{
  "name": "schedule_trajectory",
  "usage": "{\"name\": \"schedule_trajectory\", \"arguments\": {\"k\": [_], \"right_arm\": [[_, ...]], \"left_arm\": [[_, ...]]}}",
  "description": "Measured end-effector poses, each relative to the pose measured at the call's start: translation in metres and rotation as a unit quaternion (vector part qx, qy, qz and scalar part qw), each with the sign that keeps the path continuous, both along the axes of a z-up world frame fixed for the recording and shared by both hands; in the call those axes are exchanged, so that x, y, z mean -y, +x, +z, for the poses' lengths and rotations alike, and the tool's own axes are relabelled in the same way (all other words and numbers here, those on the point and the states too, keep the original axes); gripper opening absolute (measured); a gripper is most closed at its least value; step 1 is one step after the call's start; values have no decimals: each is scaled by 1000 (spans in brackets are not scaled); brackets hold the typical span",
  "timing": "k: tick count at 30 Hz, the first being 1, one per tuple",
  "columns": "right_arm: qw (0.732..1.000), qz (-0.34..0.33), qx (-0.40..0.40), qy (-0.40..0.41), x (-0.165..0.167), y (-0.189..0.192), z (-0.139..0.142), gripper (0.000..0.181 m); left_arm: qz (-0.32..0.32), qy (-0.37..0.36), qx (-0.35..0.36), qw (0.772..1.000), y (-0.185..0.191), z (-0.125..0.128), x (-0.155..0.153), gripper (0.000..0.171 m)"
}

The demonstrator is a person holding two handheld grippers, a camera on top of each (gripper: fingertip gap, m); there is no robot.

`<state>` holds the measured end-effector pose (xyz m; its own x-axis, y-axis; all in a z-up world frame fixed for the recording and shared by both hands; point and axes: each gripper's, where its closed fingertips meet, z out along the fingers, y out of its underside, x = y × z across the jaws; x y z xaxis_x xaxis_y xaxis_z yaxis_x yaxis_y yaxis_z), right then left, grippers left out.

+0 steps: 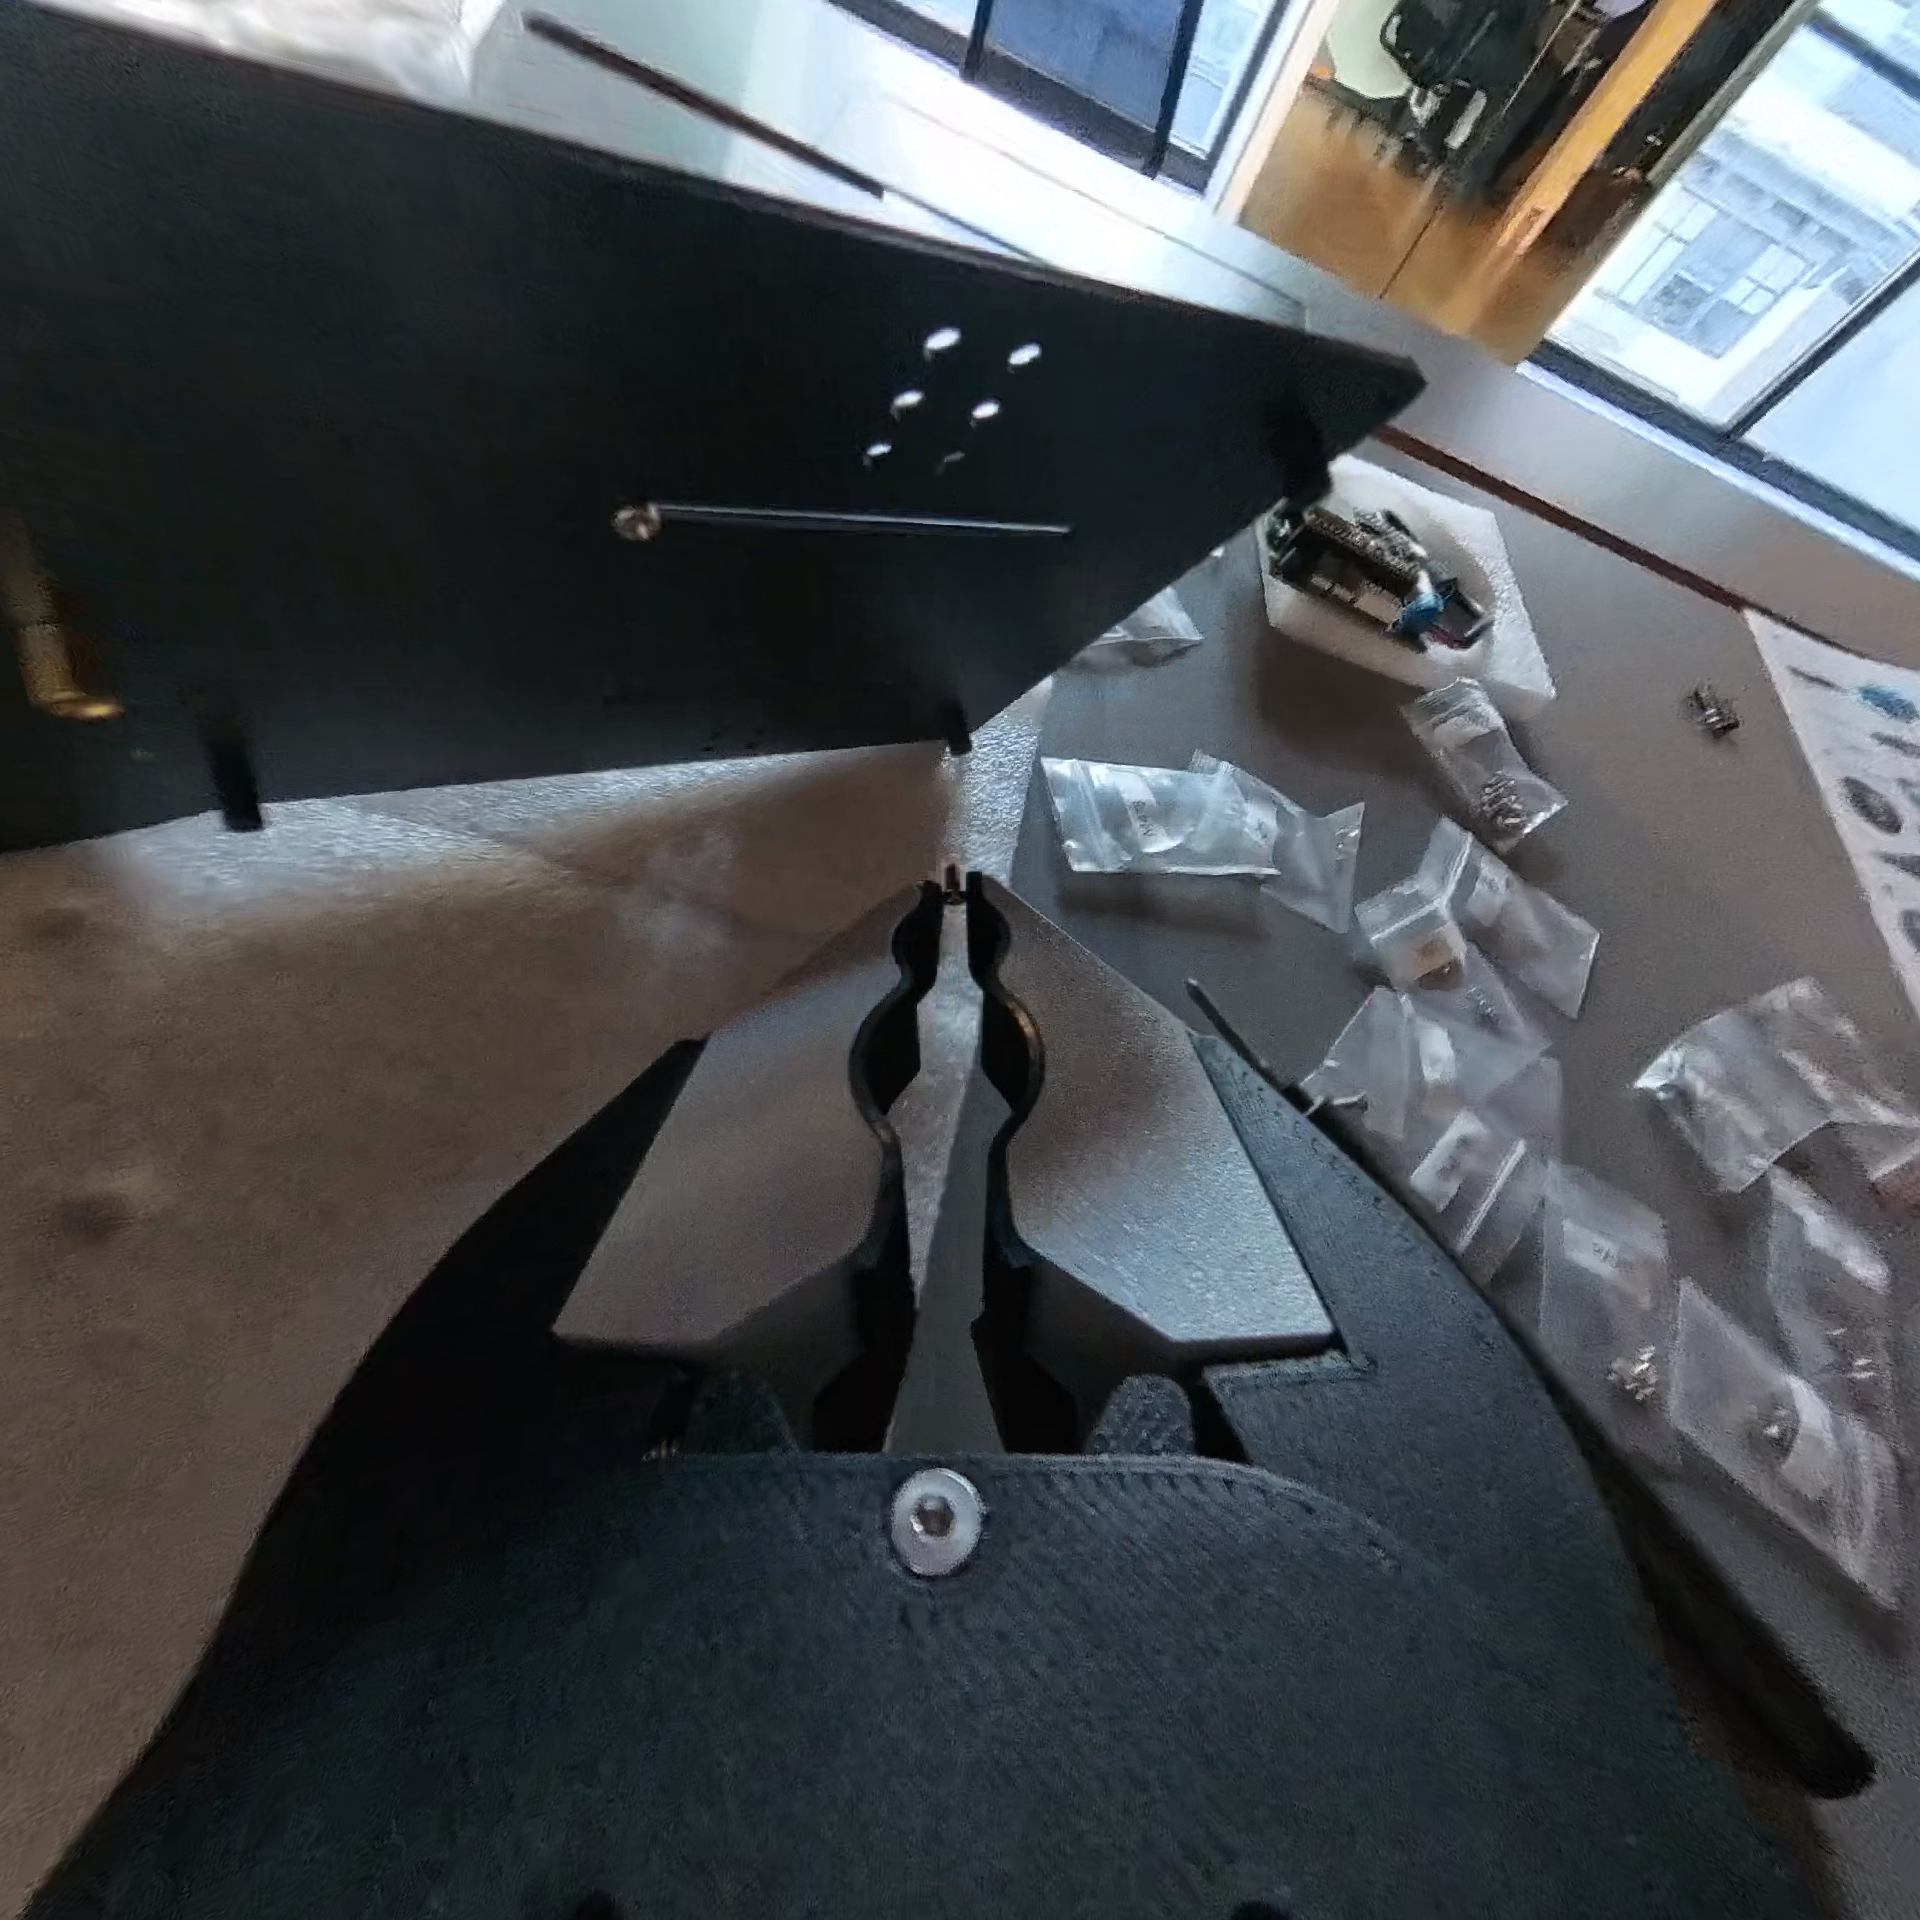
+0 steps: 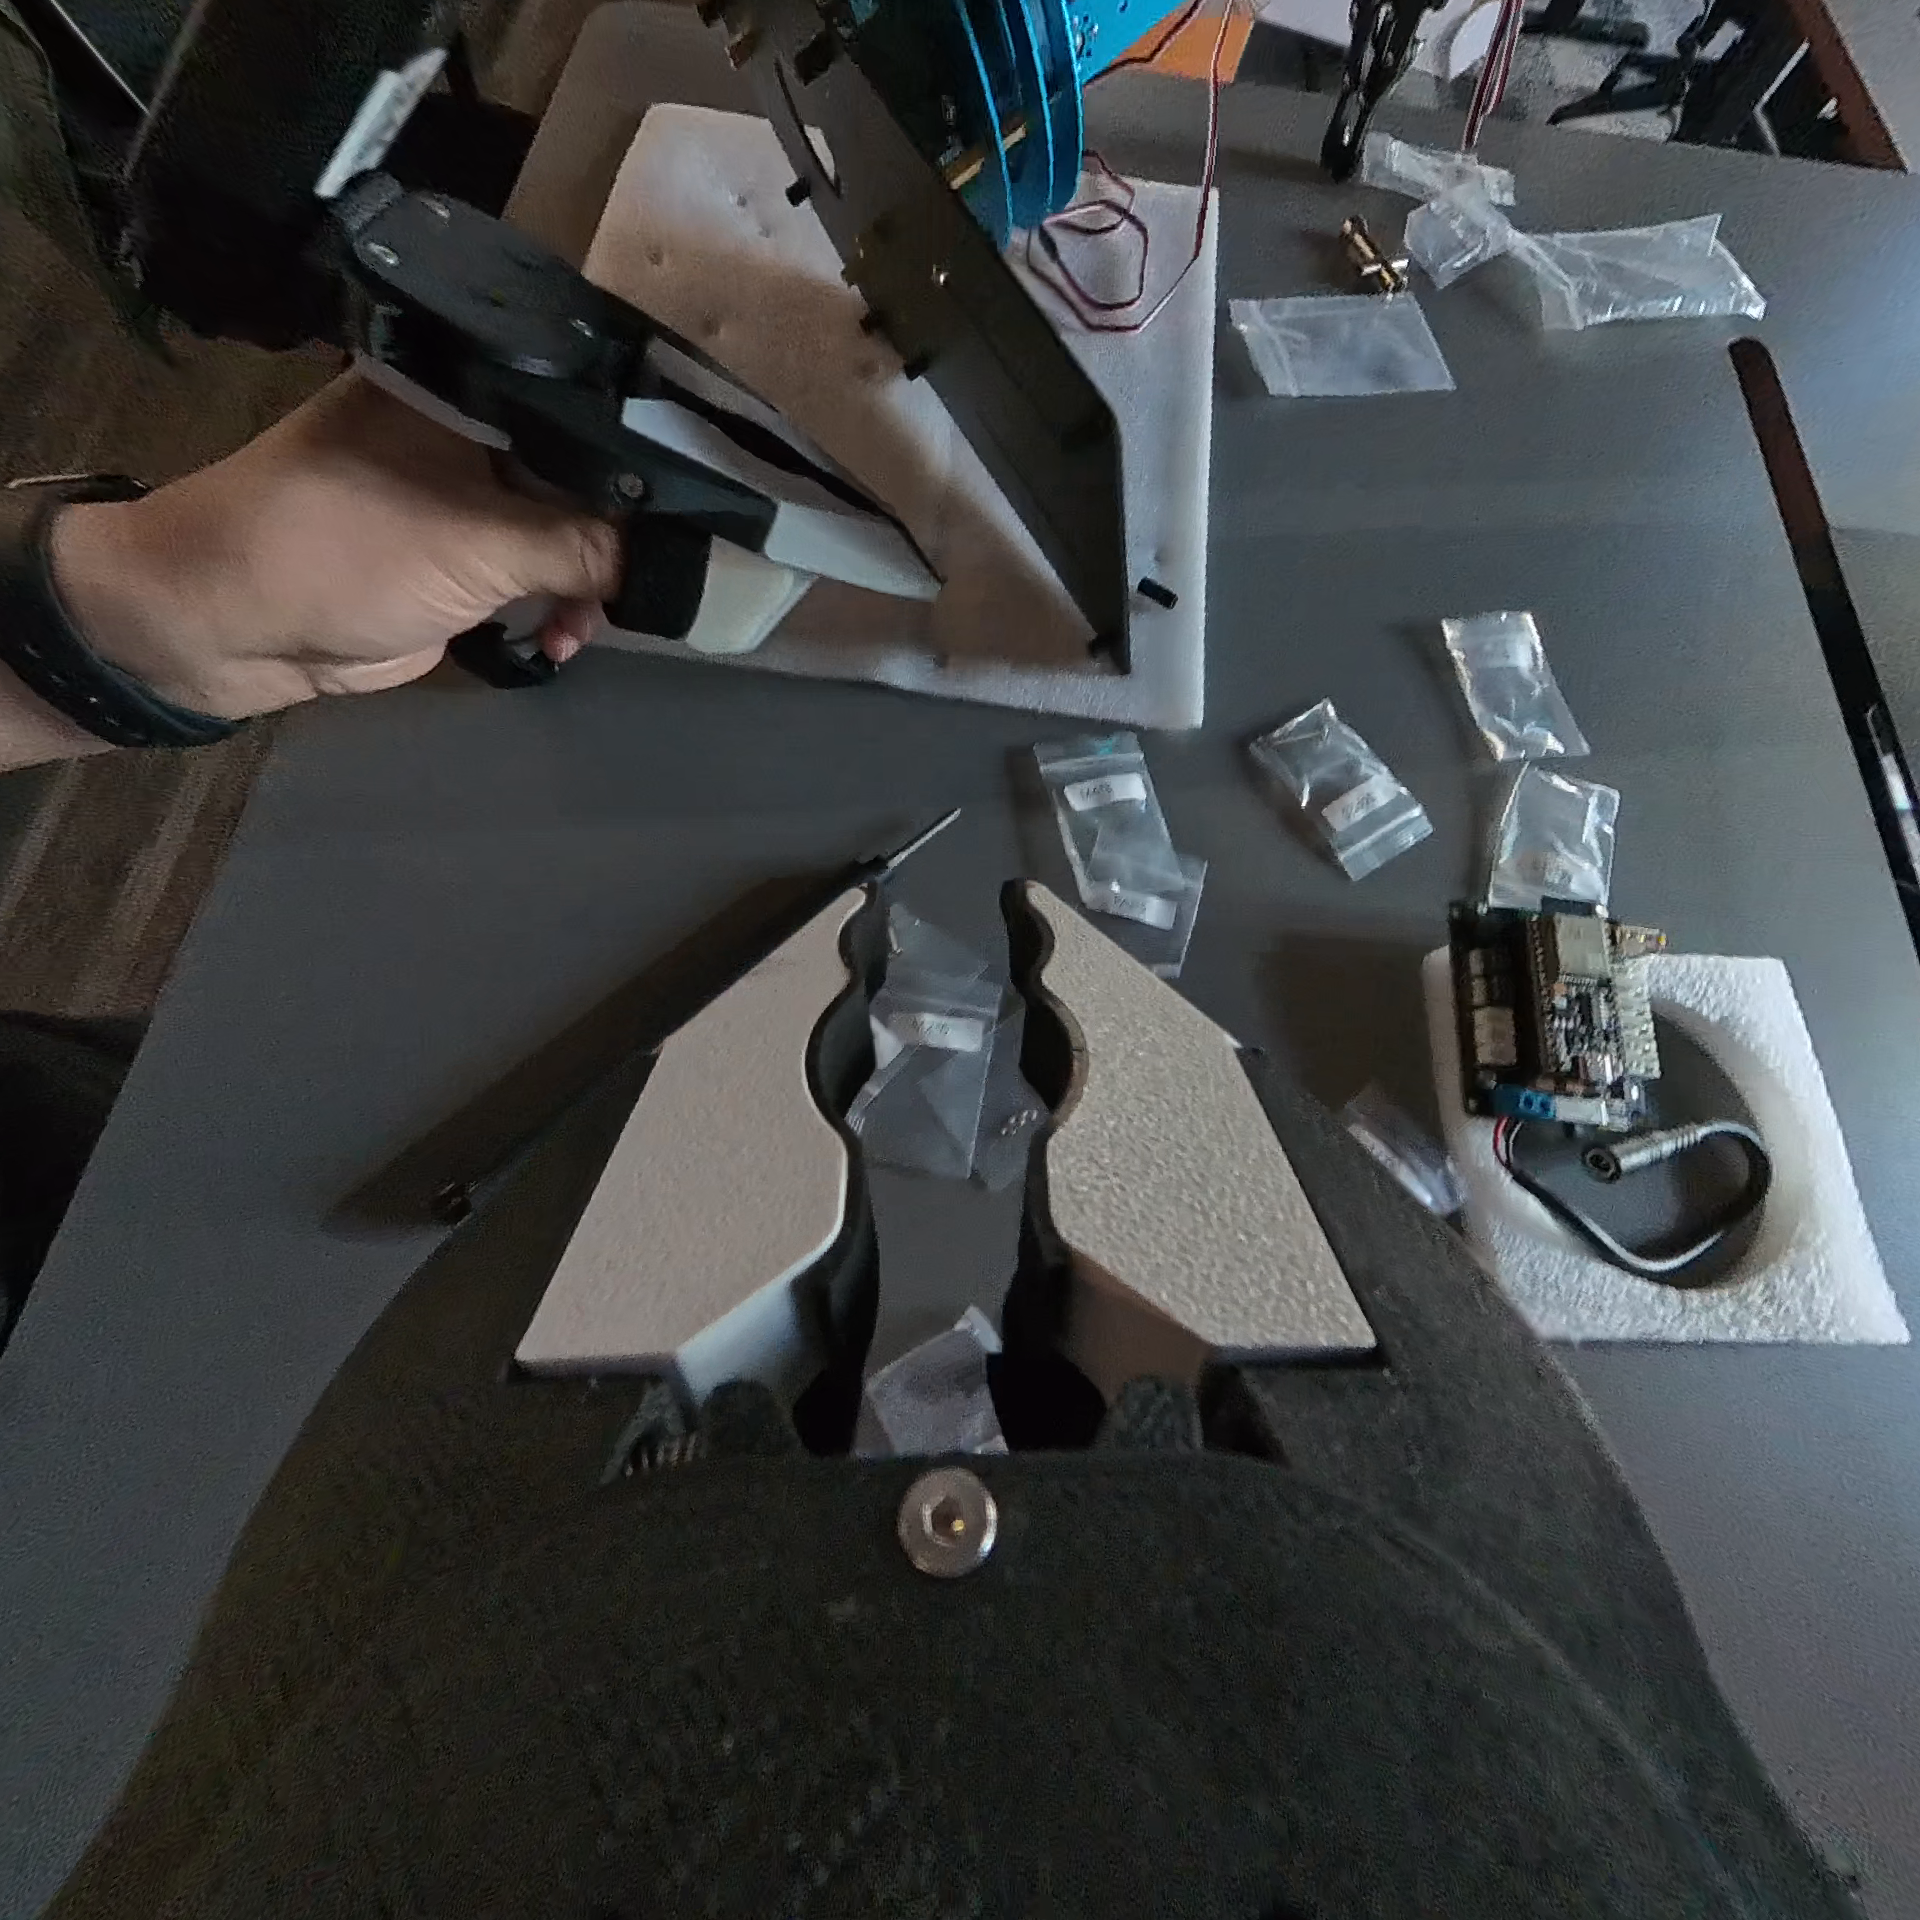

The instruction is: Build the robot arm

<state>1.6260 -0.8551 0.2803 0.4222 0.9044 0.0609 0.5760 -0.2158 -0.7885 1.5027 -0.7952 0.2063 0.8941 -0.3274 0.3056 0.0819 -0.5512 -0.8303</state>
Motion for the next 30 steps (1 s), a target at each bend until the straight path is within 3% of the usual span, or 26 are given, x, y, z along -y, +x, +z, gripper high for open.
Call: {"name": "schedule_trajectory", "arguments": {"k": [3, 10, 17, 25, 30], "right_arm": [[1000, 0, 5, 12, -17, -5, -2, 22], [1000, 11, -2, -11, -52, -25, -31, 22], [1000, 21, 7, -15, -86, -35, -43, 22], [999, 49, 20, -9, -94, -43, -53, 22], [998, 62, 23, -20, -90, -45, -63, 23]], "left_arm": [[16, -12, -2, 1000, -1, -4, -10, 2], [78, -4, 110, 991, -4, 4, -25, 2], [81, -48, 221, 971, 10, 0, -32, 2], [113, -65, 373, 919, 7, 2, -36, 2], [110, -76, 367, 920, 9, 1, -33, 2]]}}
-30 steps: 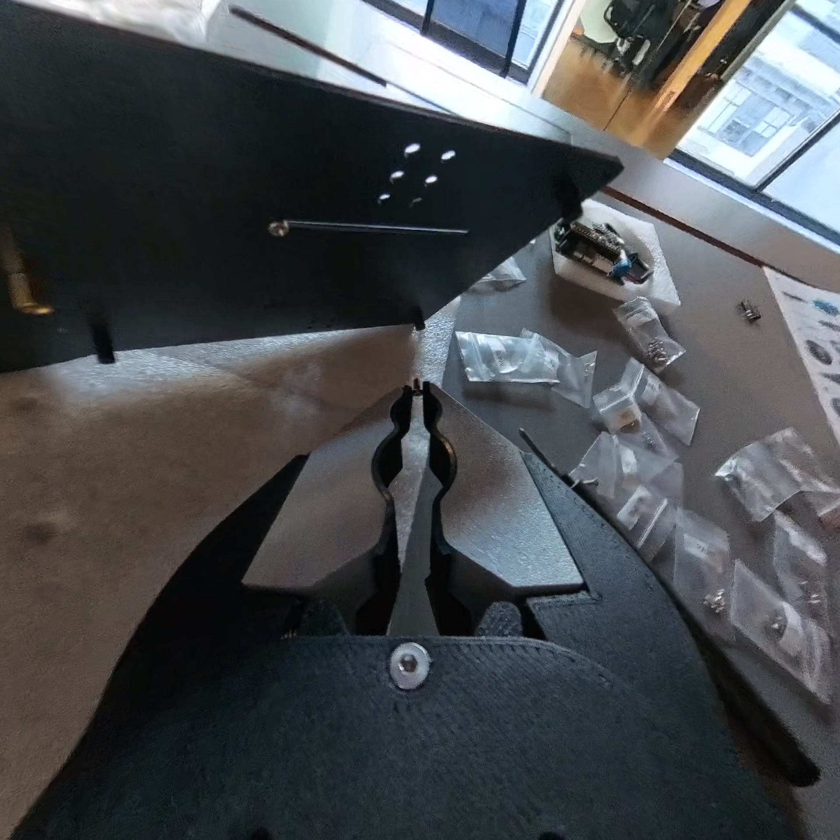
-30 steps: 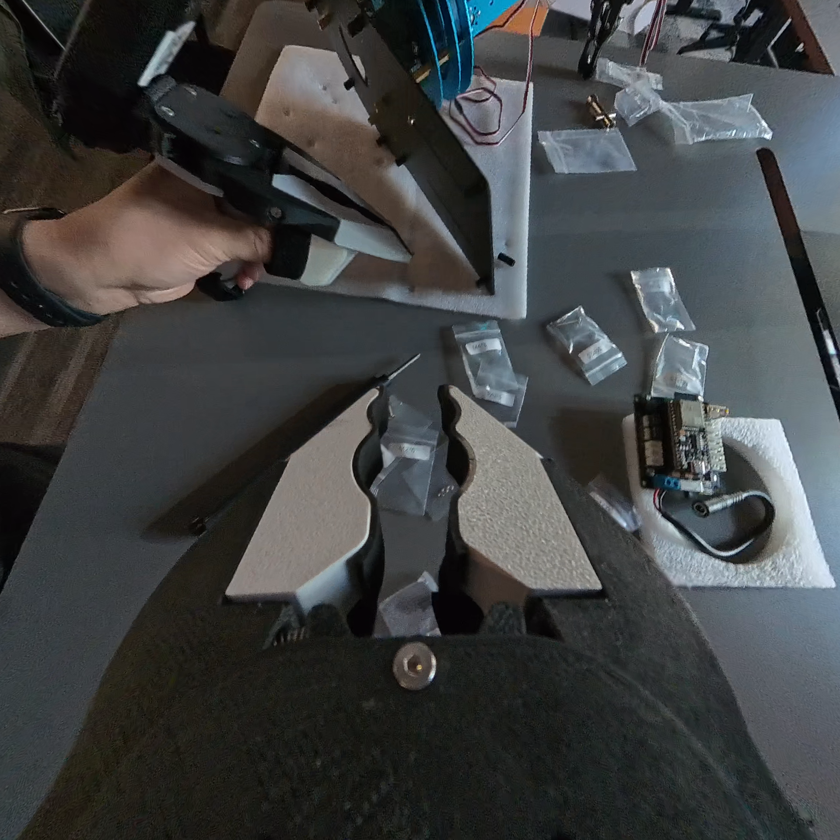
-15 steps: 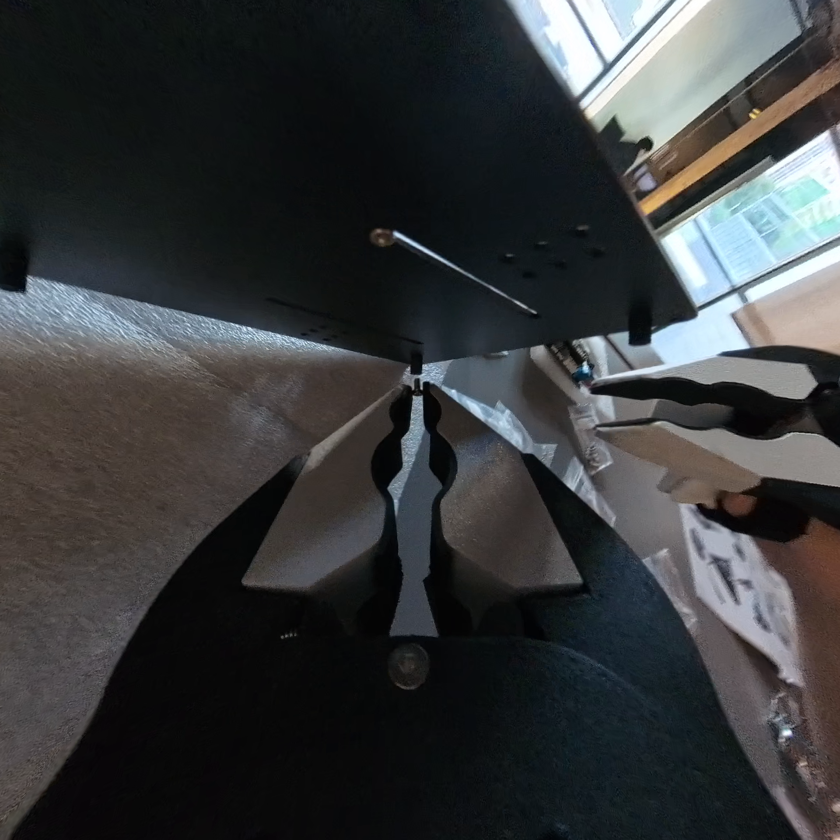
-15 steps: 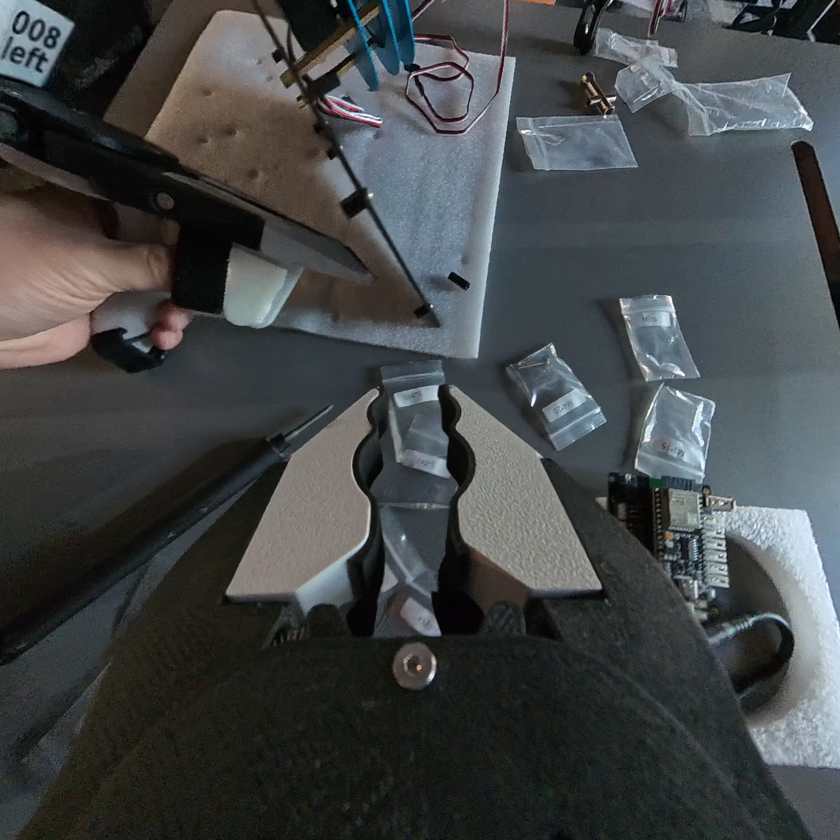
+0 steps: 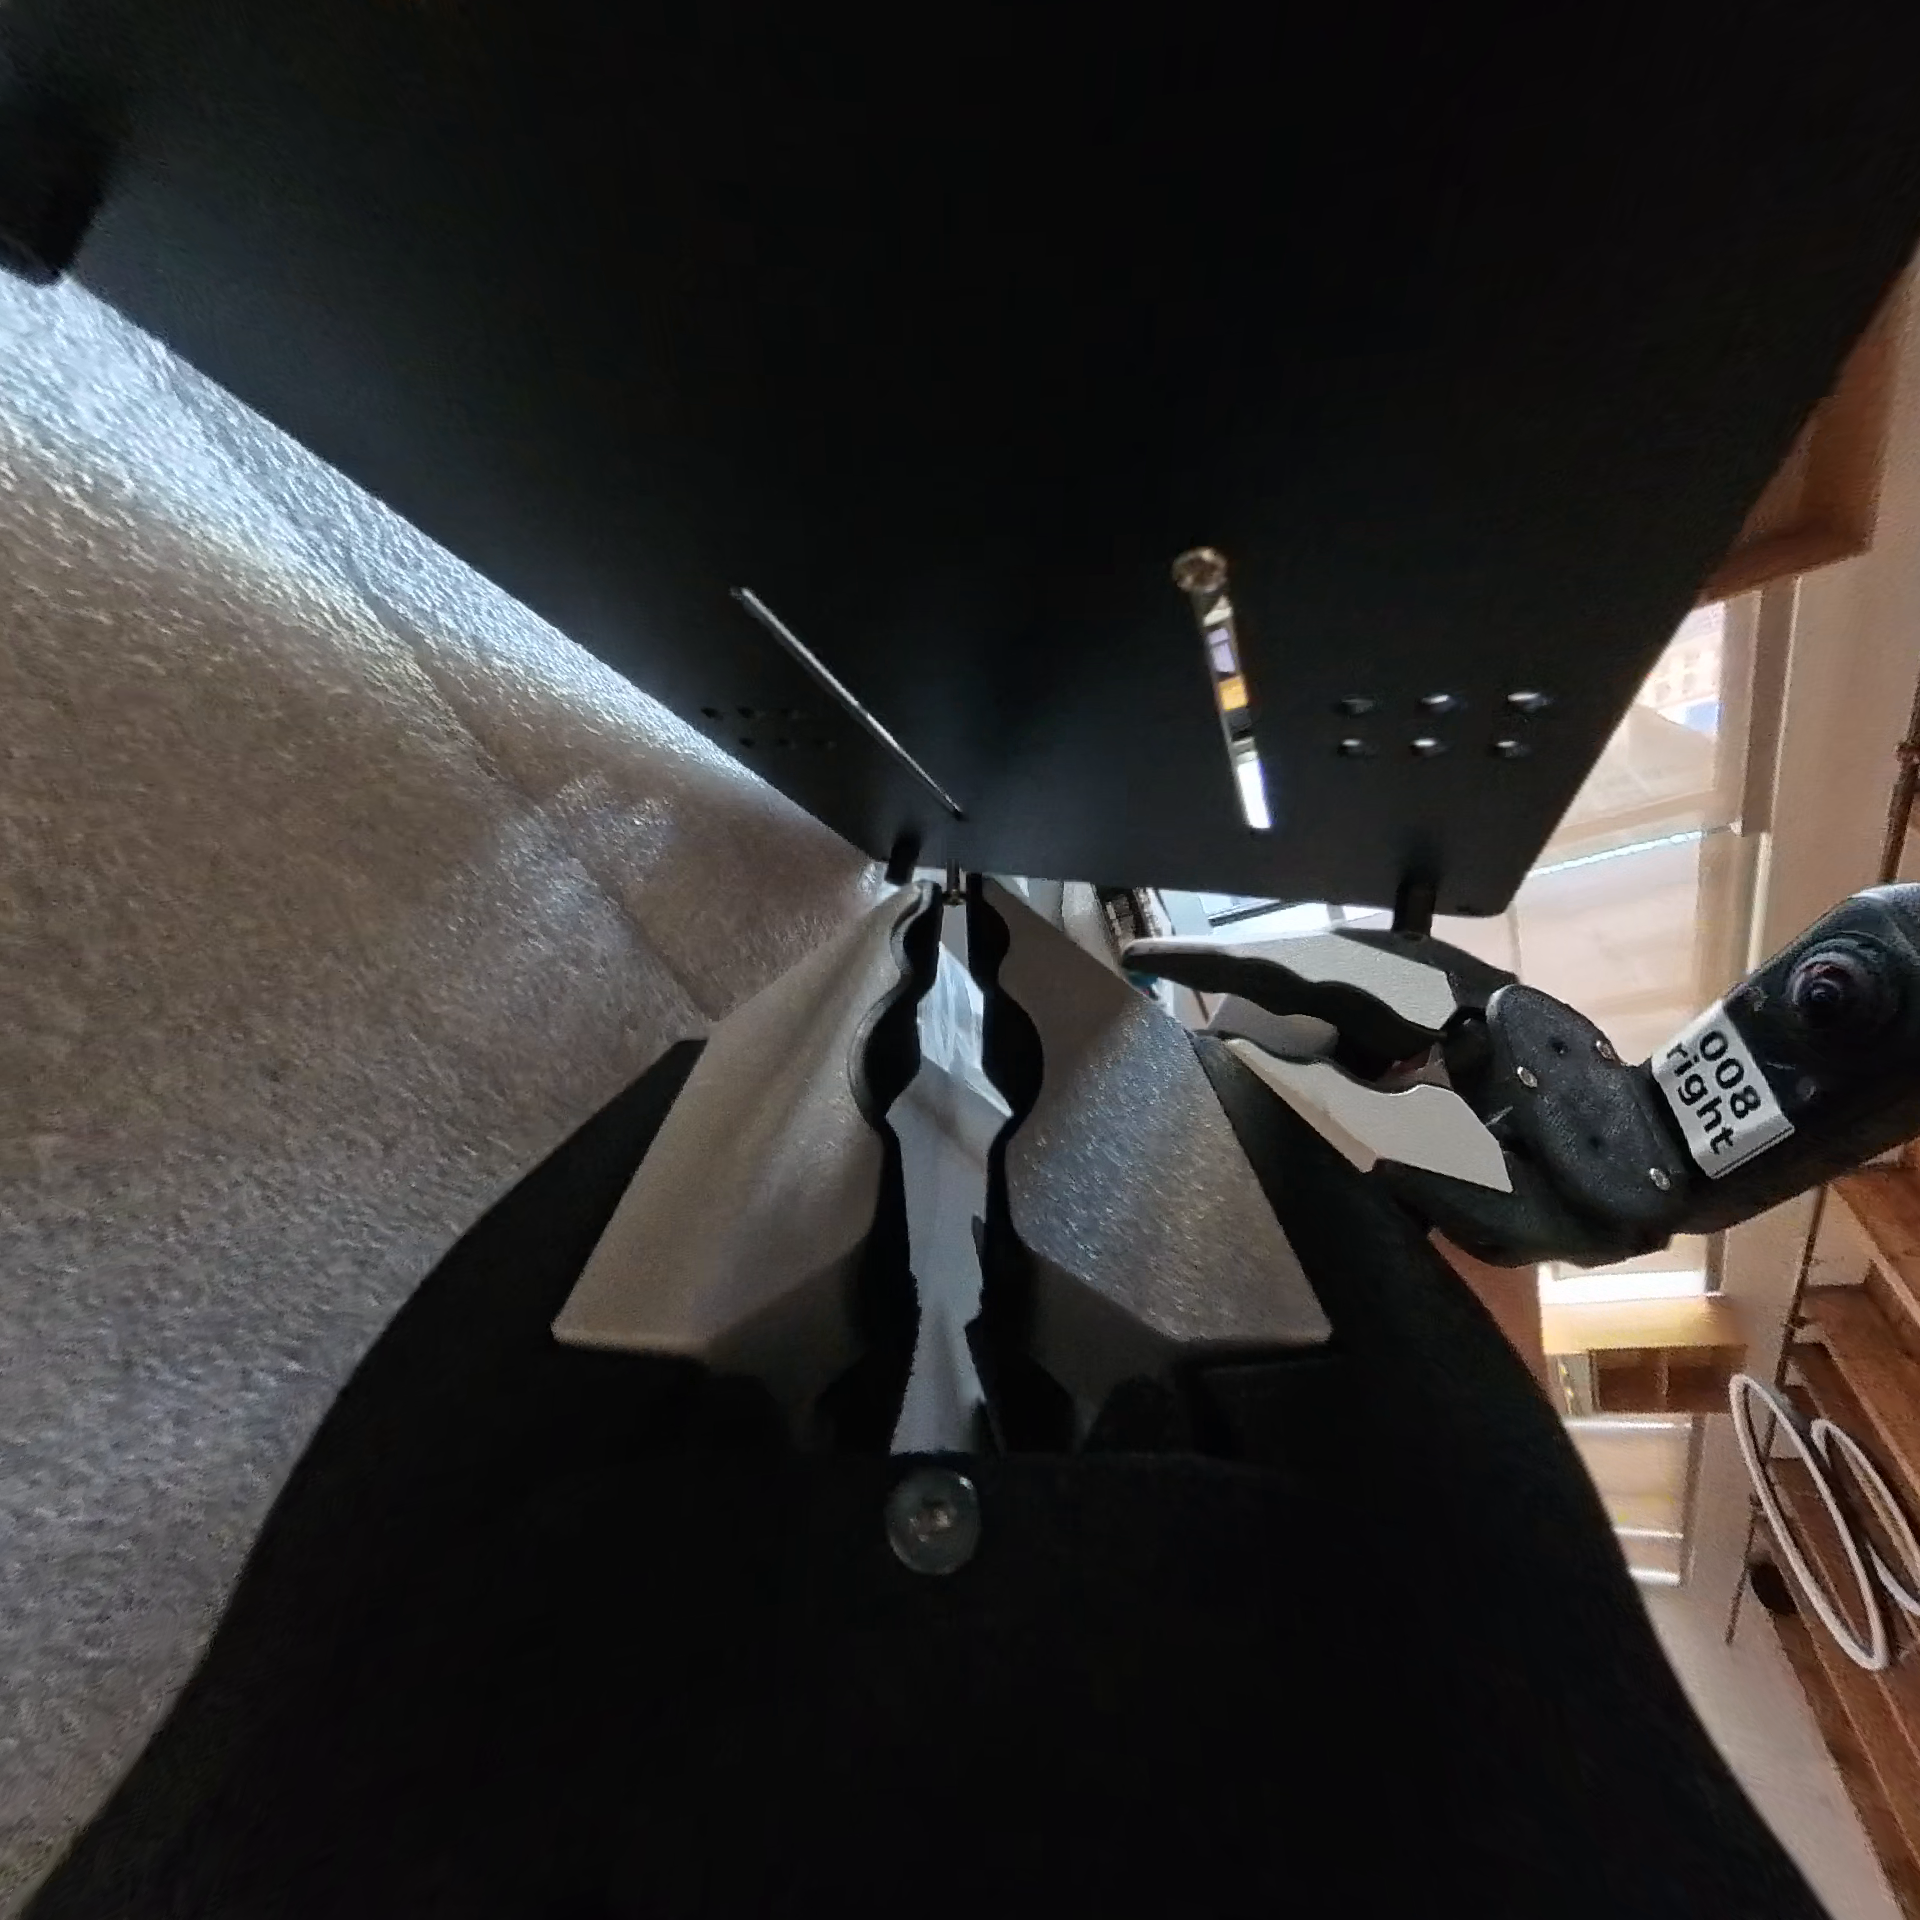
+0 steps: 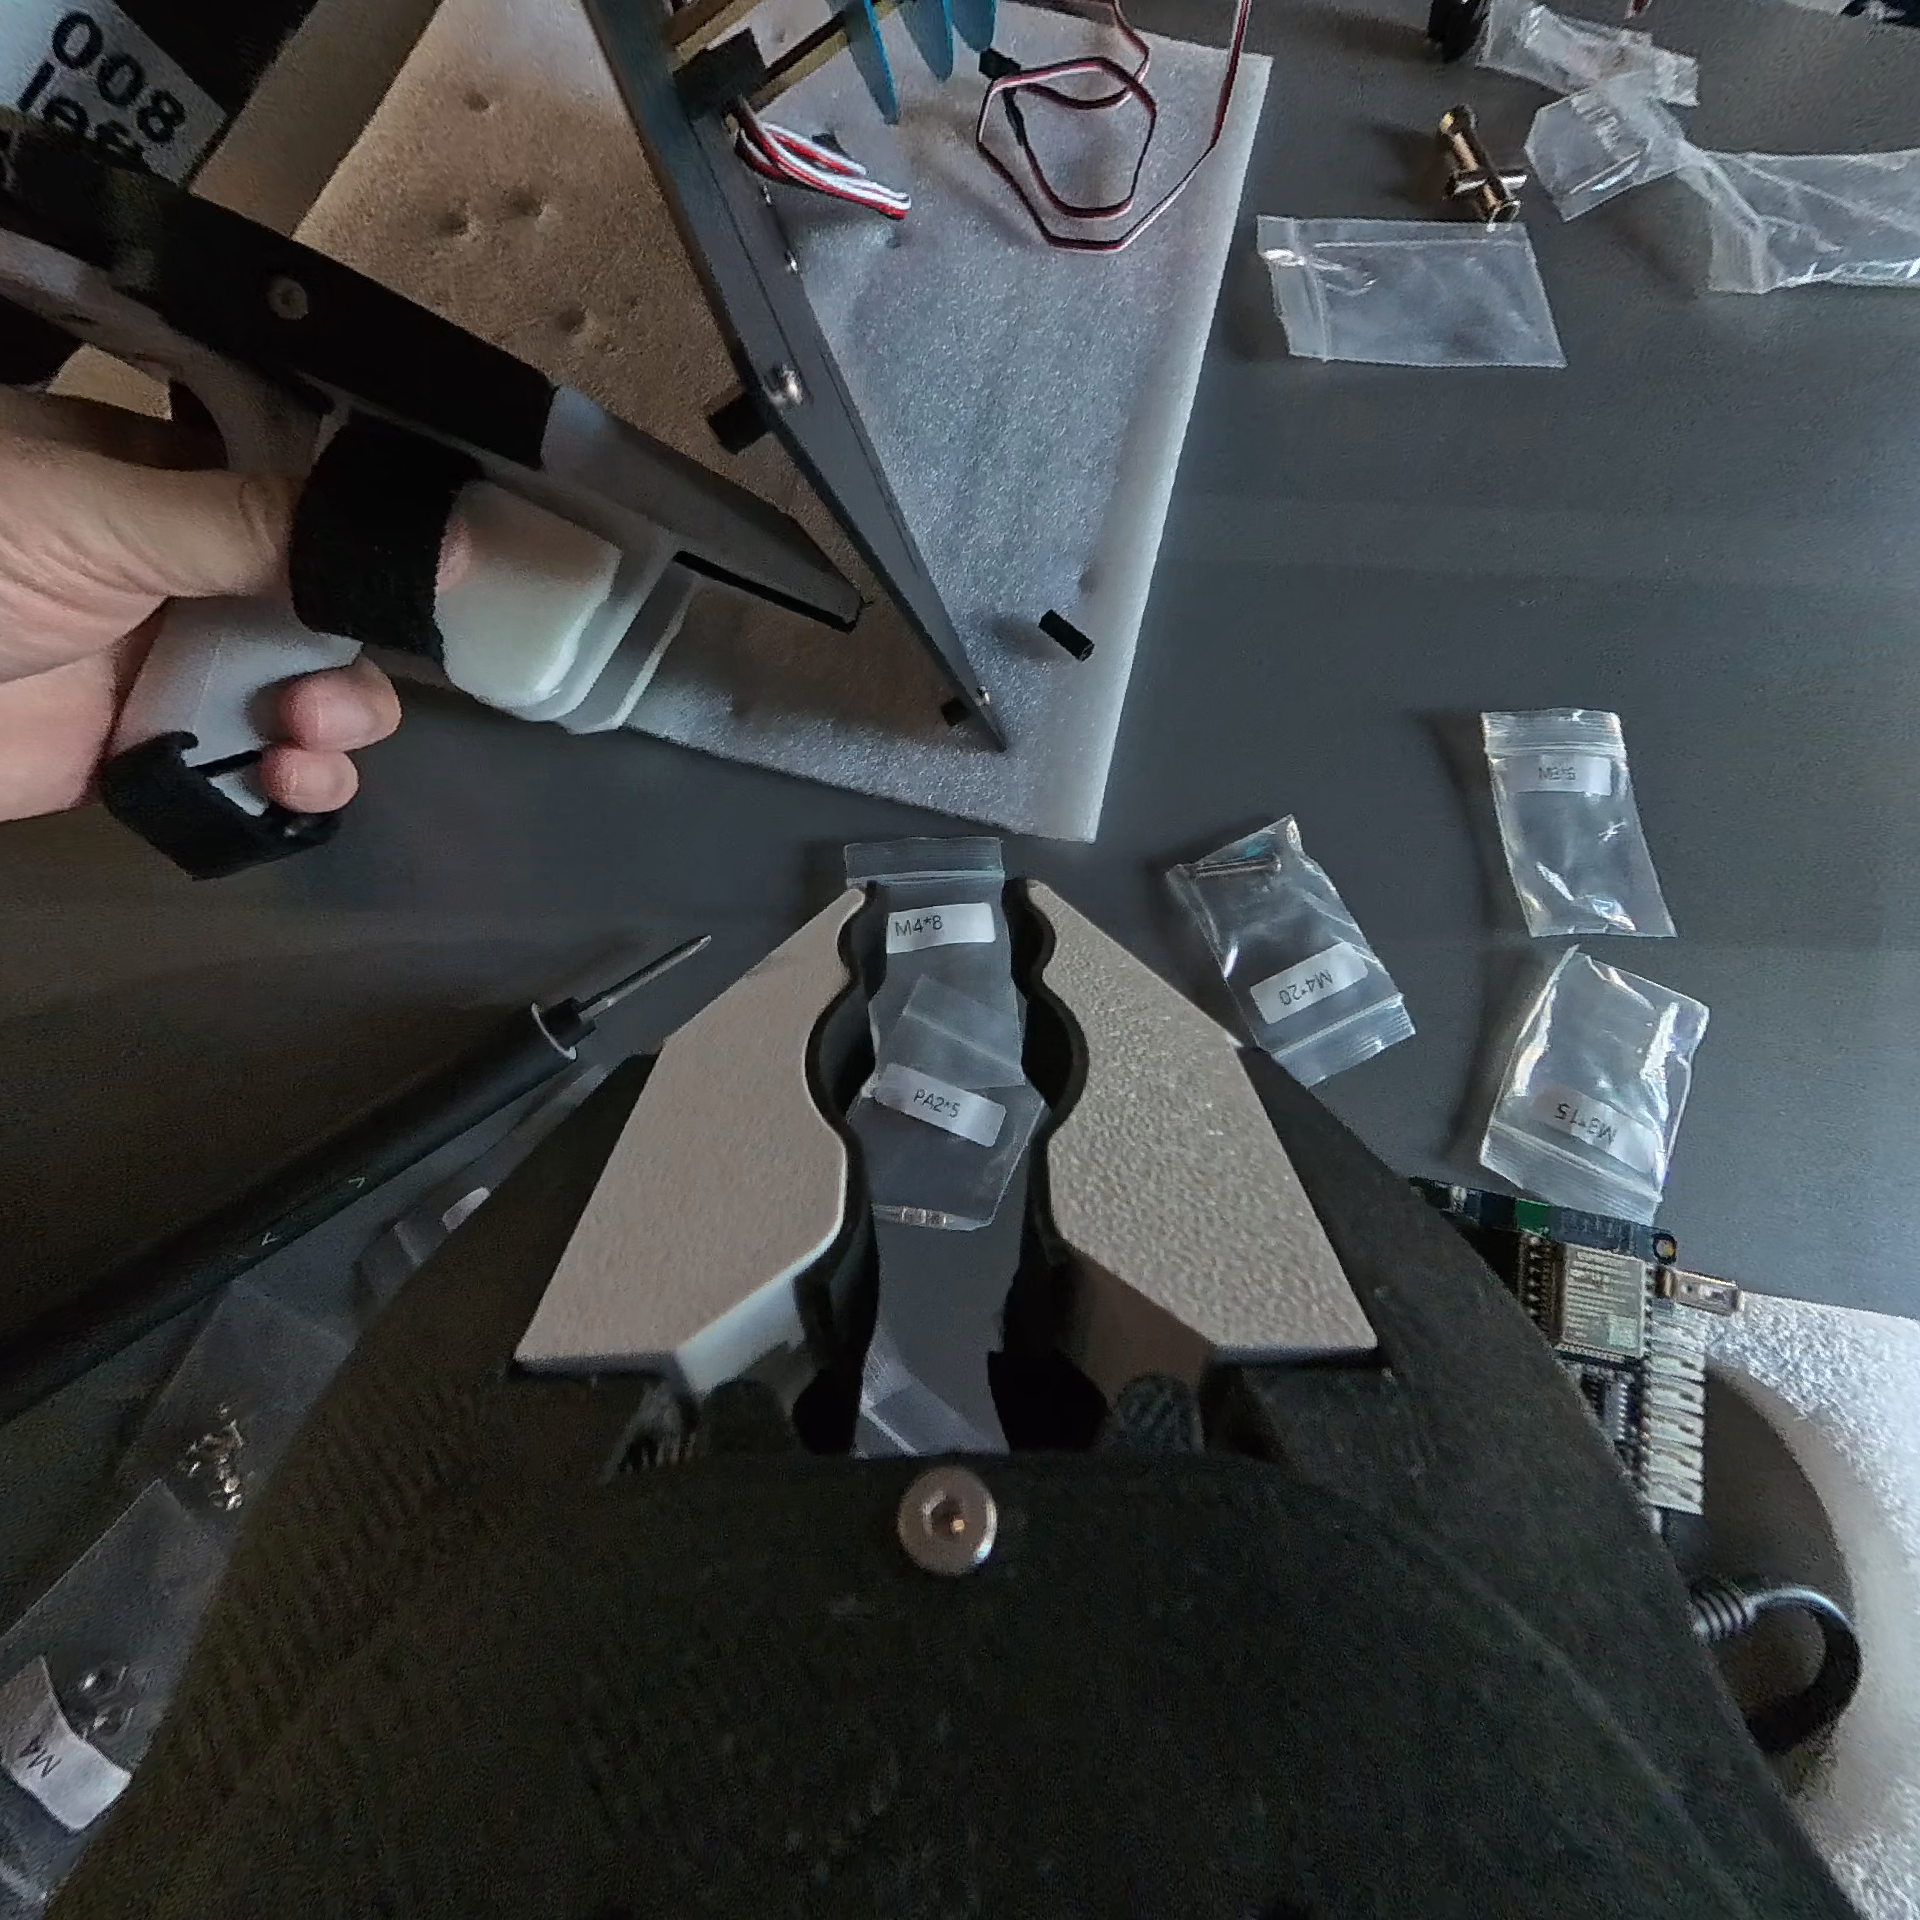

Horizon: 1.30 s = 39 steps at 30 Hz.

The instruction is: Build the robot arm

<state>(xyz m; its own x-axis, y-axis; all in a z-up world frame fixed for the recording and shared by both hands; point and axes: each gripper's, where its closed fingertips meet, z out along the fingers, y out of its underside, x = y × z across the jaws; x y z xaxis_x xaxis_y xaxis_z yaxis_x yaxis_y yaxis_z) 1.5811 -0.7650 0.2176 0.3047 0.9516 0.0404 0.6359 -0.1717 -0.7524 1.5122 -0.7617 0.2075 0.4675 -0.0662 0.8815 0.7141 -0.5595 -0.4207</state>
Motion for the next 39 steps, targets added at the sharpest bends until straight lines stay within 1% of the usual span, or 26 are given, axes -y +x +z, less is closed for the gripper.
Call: {"name": "schedule_trajectory", "arguments": {"k": [2, 3, 5, 6, 8, 10, 11, 13, 16, 18, 21, 23, 24, 26, 32, 35, 37, 39], "right_arm": [[1000, 4, 7, 3, 2, 2, -1, 23], [1000, 7, 9, 7, 3, 3, 0, 23], [1000, 11, 14, 14, 5, 5, 3, 23], [1000, 10, 15, 16, 6, 6, 5, 24], [1000, 13, 14, 20, 8, 7, 9, 23], [1000, 12, 9, 25, 9, 8, 13, 23], [1000, 11, 7, 26, 9, 8, 15, 23], [1000, 8, 1, 26, 9, 9, 19, 24], [1000, 2, -2, 27, 6, 12, 24, 24], [1000, -2, -3, 30, 5, 15, 27, 24], [999, -7, -7, 32, 5, 18, 30, 24], [999, -10, -9, 33, 4, 20, 31, 24], [999, -10, -9, 31, 4, 21, 31, 24], [999, -11, -7, 29, 4, 21, 30, 24], [1000, -10, -5, 29, 5, 21, 29, 24], [1000, -8, -4, 30, 5, 21, 29, 24], [999, -7, -1, 32, 6, 22, 30, 24], [999, -6, -2, 35, 6, 23, 32, 24]], "left_arm": [[-20, -22, -3, 1000, 2, -3, 7, 2], [-36, -32, -24, 999, 2, -5, 12, 2], [-72, -31, -110, 991, -4, -7, 21, 2], [-87, -28, -165, 982, -8, -8, 25, 2], [-96, -2, -277, 956, -20, -6, 29, 2], [-107, 11, -386, 916, -28, -12, 33, 3], [-115, 16, -421, 899, -28, -17, 36, 3], [-138, 7, -462, 876, -26, -30, 43, 3], [-146, 19, -485, 862, -25, -31, 48, 4], [-159, 23, -487, 858, -21, -31, 51, 14], [-160, 27, -495, 853, -21, -31, 54, 19], [-149, 32, -506, 849, -22, -31, 54, 18], [-138, 33, -512, 848, -24, -30, 54, 14], [-123, 29, -514, 849, -27, -29, 52, 10], [-119, 25, -517, 847, -28, -30, 50, 9], [-130, 26, -518, 845, -27, -30, 54, 12], [-140, 27, -527, 838, -29, -30, 59, 12], [-137, 39, -549, 824, -33, -27, 62, 12]]}}
